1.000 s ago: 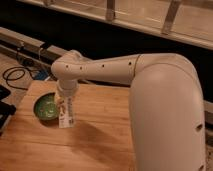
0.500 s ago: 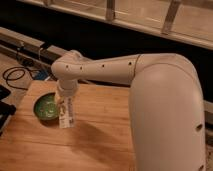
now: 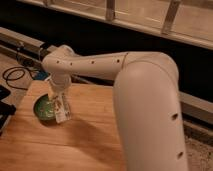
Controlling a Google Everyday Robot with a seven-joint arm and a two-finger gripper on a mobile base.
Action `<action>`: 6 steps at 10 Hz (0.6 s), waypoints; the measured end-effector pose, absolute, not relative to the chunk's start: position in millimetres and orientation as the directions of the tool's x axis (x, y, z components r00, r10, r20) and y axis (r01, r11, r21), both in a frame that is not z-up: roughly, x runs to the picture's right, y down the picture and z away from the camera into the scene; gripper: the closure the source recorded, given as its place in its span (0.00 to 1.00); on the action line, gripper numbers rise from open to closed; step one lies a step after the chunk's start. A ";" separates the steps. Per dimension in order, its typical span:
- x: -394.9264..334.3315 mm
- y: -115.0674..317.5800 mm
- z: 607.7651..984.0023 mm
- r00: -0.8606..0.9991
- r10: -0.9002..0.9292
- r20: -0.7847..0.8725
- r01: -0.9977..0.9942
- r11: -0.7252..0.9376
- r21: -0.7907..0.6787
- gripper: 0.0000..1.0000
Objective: Place the bottle in the ceramic bowl
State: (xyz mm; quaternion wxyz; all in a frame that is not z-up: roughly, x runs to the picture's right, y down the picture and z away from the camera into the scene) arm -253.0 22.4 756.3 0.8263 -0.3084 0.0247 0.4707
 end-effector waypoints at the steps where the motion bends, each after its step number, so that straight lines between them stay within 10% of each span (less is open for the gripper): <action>1: -282.5 11.9 763.4 0.592 0.747 -0.303 -0.763 0.398 -0.509 1.00; 6: -352.7 -16.7 805.5 0.663 0.706 -0.248 -0.691 0.451 -0.564 1.00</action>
